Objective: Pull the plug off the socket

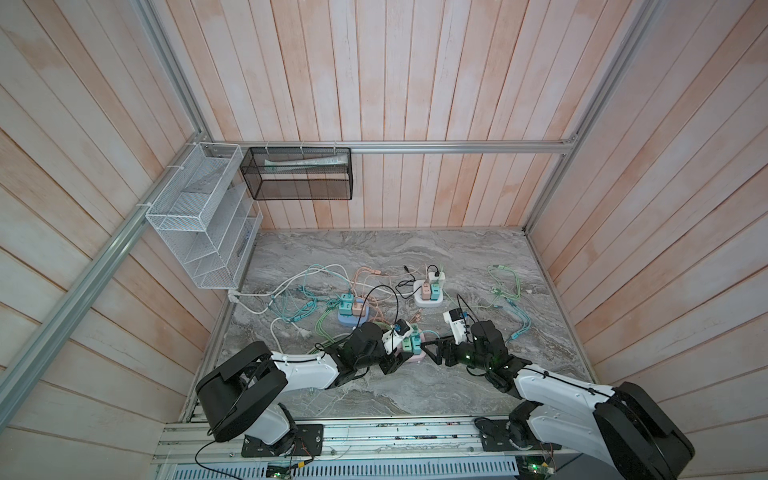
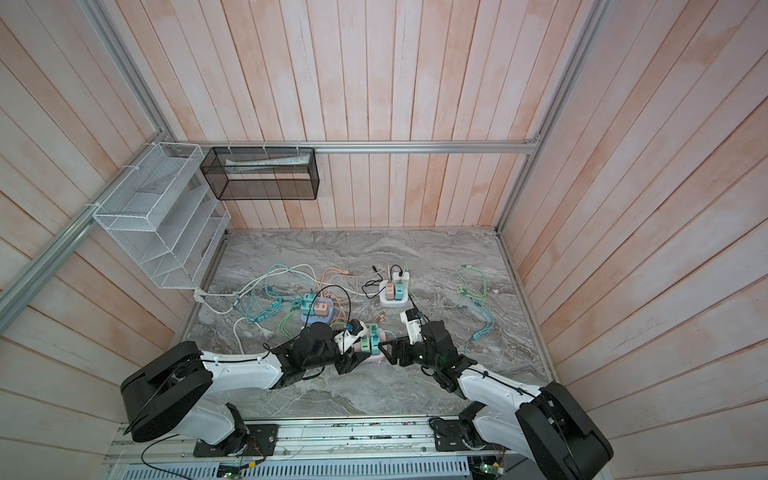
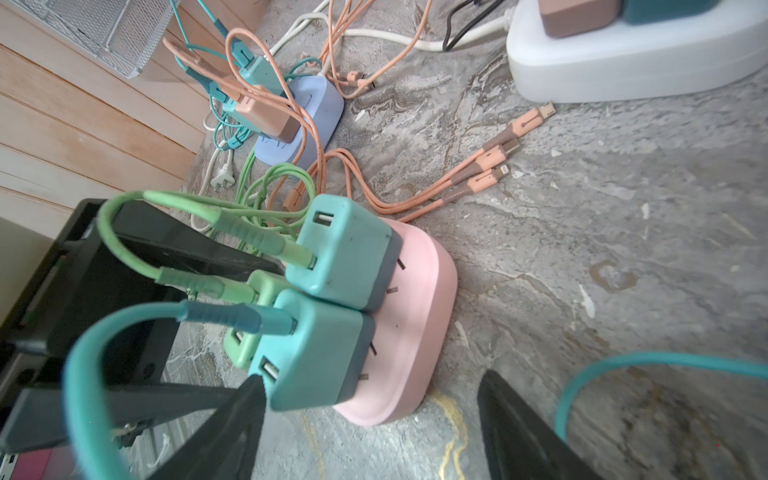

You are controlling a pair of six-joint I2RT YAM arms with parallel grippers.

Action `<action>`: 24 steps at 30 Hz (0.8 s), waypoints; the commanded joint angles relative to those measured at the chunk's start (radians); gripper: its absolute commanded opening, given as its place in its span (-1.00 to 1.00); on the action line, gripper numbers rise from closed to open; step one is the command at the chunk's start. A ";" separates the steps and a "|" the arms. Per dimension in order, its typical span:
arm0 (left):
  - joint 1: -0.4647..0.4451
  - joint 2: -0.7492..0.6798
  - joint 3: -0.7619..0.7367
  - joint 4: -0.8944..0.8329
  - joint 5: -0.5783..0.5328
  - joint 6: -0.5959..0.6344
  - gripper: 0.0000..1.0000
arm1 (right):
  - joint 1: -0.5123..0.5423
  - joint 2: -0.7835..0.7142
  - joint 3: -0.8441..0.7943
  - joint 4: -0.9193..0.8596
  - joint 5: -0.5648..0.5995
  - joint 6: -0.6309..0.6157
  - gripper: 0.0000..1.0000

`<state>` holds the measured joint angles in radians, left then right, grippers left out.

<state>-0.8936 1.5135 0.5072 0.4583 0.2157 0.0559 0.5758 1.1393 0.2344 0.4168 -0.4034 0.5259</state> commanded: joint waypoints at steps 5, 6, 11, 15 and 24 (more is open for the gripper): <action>0.001 0.049 0.073 -0.014 0.031 -0.045 0.00 | -0.025 0.070 0.059 0.025 -0.081 -0.051 0.50; 0.000 0.052 0.080 -0.018 0.036 -0.057 -0.04 | -0.030 0.075 0.059 0.026 -0.080 -0.048 0.50; -0.024 0.072 0.116 -0.041 0.010 -0.127 -0.13 | -0.085 0.092 0.052 0.022 -0.111 -0.048 0.43; -0.083 0.103 0.152 -0.056 -0.064 -0.184 -0.14 | -0.125 0.088 0.056 0.000 -0.116 -0.073 0.42; -0.105 0.098 0.176 -0.098 -0.213 -0.284 0.21 | -0.176 0.058 0.049 -0.053 -0.138 -0.120 0.45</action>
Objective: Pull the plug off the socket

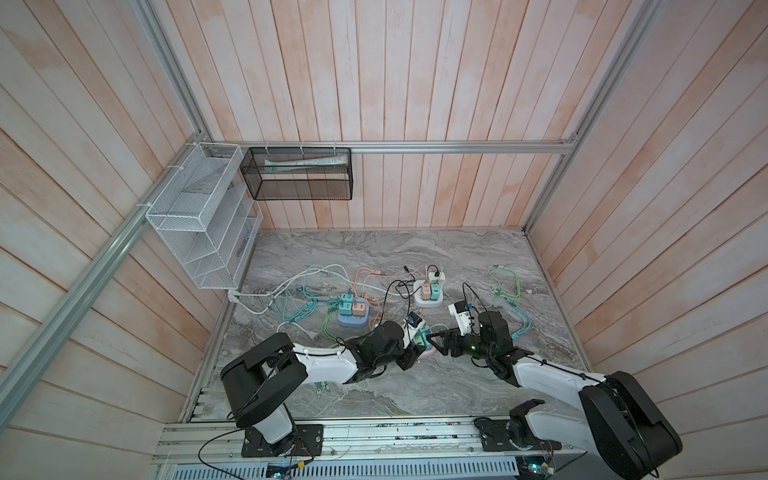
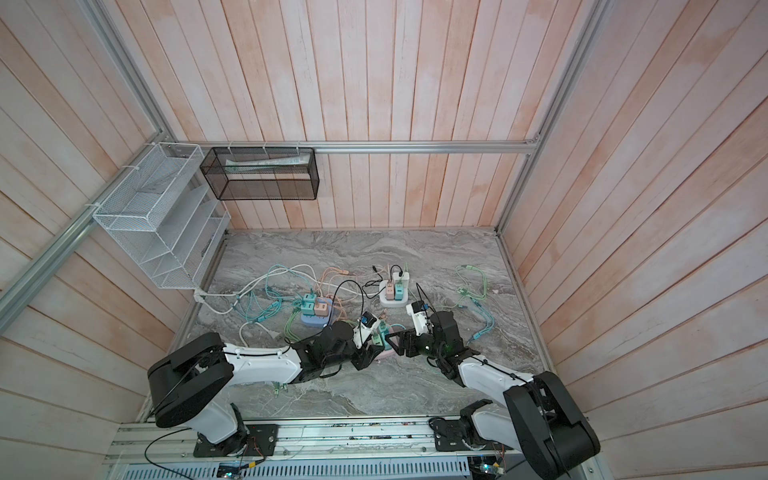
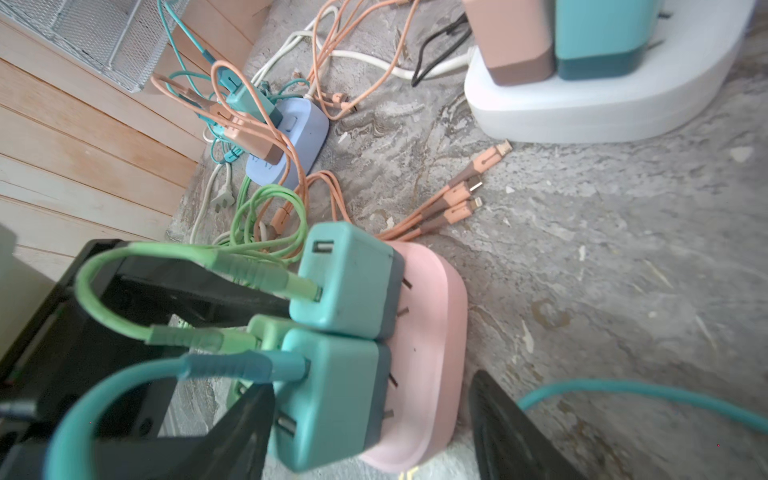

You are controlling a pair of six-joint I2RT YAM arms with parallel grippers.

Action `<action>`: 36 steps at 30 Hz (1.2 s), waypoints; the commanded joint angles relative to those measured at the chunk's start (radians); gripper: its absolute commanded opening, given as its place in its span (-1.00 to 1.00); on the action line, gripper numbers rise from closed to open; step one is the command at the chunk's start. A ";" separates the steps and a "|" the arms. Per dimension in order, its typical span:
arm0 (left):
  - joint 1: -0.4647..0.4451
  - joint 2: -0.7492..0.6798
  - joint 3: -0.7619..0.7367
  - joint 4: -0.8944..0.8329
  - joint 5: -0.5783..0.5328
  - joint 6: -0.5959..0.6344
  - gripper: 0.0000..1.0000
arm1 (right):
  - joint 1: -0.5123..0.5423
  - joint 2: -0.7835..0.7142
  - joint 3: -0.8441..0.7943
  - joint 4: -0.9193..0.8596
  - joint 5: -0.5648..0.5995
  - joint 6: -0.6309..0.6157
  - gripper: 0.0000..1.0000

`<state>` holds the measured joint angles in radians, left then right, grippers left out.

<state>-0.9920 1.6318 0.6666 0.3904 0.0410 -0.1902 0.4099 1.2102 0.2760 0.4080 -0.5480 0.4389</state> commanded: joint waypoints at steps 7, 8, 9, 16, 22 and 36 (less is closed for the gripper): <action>-0.004 -0.042 0.010 -0.048 -0.036 0.059 0.38 | -0.019 -0.031 -0.026 -0.014 -0.005 -0.010 0.45; -0.002 -0.042 0.009 -0.049 -0.038 0.073 0.38 | -0.019 -0.034 -0.029 -0.009 -0.006 -0.007 0.45; 0.000 -0.041 0.007 -0.049 -0.038 0.086 0.38 | -0.019 -0.035 -0.030 -0.004 -0.012 -0.004 0.45; 0.062 -0.032 -0.024 0.031 0.047 0.193 0.37 | -0.019 -0.011 -0.023 0.008 -0.037 -0.009 0.44; 0.066 0.014 0.013 0.017 0.116 0.278 0.34 | -0.019 0.000 -0.016 0.012 -0.042 -0.010 0.43; 0.083 0.026 -0.013 0.041 0.142 0.330 0.33 | -0.020 0.003 -0.009 -0.014 -0.036 -0.024 0.43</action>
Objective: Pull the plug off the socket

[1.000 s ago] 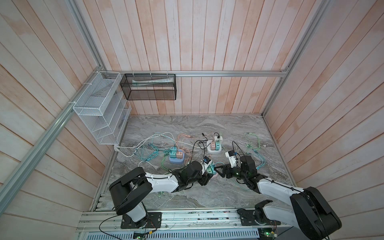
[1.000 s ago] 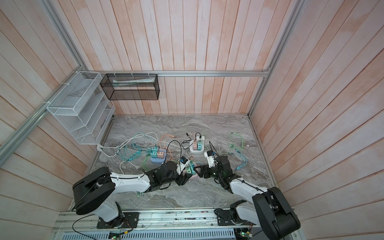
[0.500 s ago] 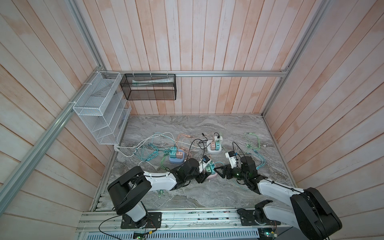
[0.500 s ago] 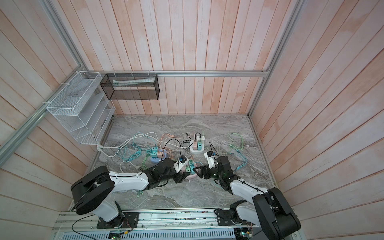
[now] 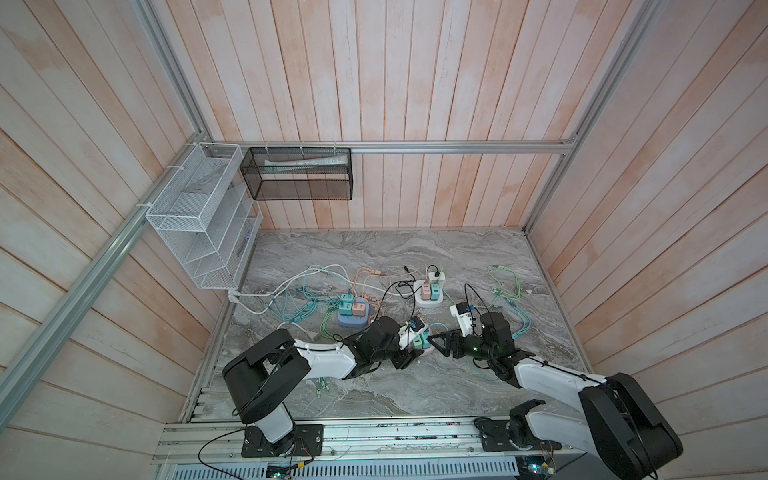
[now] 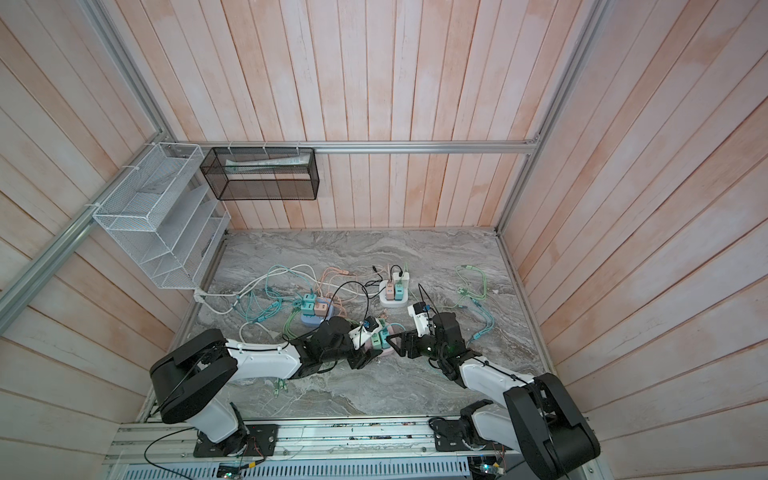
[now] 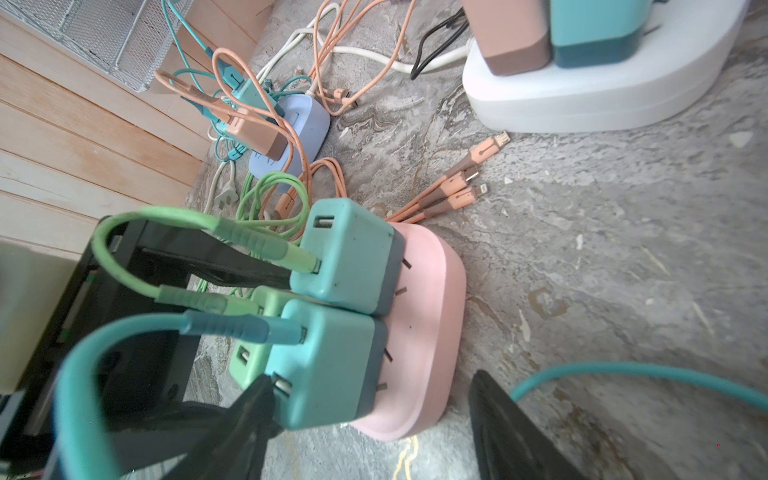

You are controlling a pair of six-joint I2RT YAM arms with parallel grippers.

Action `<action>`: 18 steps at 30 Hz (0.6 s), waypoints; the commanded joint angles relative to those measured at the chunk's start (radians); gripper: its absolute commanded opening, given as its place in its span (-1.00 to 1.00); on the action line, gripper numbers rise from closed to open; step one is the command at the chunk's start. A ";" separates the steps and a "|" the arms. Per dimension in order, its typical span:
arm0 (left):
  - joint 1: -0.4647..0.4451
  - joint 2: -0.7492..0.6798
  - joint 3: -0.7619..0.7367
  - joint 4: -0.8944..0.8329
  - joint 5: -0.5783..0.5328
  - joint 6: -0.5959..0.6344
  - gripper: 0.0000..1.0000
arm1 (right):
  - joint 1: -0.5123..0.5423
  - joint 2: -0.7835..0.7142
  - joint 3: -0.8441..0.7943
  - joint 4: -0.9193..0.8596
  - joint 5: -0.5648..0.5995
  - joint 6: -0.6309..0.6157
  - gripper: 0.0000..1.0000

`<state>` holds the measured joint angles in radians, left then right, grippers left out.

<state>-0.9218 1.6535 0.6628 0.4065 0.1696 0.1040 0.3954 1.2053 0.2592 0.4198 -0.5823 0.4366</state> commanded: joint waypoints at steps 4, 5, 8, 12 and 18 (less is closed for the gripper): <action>0.029 0.008 -0.005 0.019 0.034 0.050 0.33 | -0.009 0.002 0.009 -0.030 0.001 -0.022 0.43; 0.030 0.010 -0.007 0.022 0.040 0.053 0.32 | -0.008 0.001 0.007 -0.030 0.001 -0.022 0.43; 0.033 0.018 -0.009 0.029 0.070 0.062 0.30 | -0.009 0.001 0.008 -0.030 0.000 -0.024 0.43; 0.034 0.040 0.003 0.033 0.099 0.069 0.28 | -0.008 0.006 0.012 -0.038 -0.002 -0.029 0.43; 0.034 0.068 0.024 0.003 0.092 0.080 0.24 | -0.010 0.012 0.014 -0.035 -0.002 -0.022 0.43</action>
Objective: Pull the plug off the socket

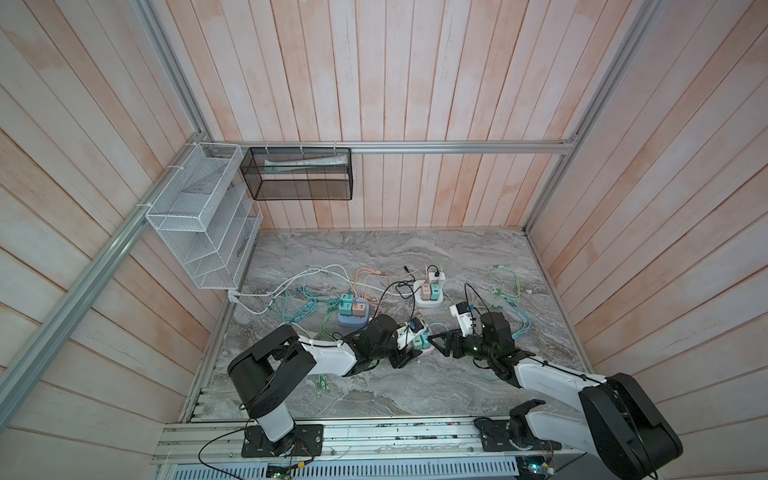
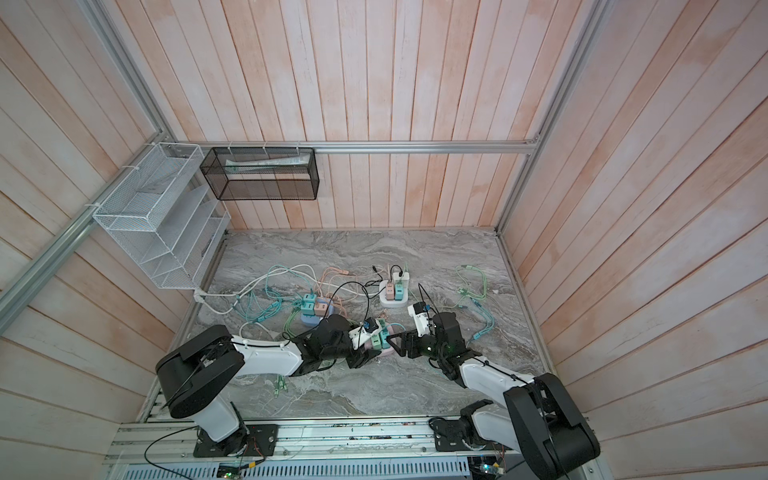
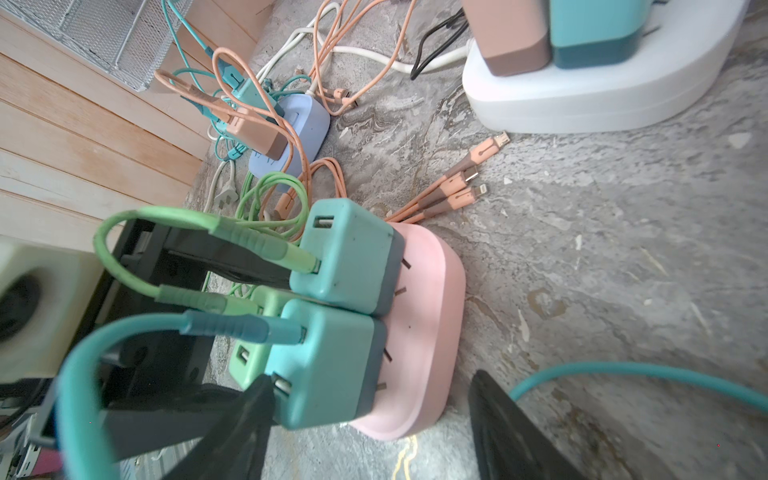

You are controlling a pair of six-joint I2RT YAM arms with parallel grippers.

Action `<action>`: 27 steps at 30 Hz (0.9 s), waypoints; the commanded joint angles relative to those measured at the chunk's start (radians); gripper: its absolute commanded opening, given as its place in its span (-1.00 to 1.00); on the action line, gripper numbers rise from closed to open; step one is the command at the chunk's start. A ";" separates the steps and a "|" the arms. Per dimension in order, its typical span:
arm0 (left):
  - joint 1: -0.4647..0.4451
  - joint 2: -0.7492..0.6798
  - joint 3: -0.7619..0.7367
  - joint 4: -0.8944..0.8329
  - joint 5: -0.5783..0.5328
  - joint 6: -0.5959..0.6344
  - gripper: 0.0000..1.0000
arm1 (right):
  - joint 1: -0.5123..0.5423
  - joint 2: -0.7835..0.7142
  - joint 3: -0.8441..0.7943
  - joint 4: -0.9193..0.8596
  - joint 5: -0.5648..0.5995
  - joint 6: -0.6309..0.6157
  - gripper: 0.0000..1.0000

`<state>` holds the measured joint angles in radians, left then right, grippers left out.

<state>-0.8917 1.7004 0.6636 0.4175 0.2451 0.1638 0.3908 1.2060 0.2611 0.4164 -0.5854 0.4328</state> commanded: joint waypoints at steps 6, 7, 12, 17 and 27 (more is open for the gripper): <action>0.003 0.029 0.020 0.012 0.014 0.013 0.23 | -0.006 0.020 0.012 -0.028 -0.002 -0.018 0.42; 0.004 0.031 0.023 0.015 0.008 0.013 0.23 | -0.006 0.021 0.012 -0.027 -0.002 -0.019 0.42; 0.002 0.041 0.033 0.022 -0.008 0.016 0.18 | -0.006 0.021 0.021 -0.039 -0.003 -0.024 0.42; 0.003 0.045 0.036 0.025 -0.032 0.021 0.08 | -0.006 0.018 0.023 -0.042 -0.003 -0.026 0.42; 0.003 0.032 0.046 0.016 -0.052 0.029 -0.11 | -0.006 0.026 0.032 -0.060 -0.002 -0.036 0.43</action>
<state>-0.8921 1.7275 0.6834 0.4343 0.2195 0.1837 0.3897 1.2171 0.2798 0.3958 -0.5926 0.4168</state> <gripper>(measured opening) 0.459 0.711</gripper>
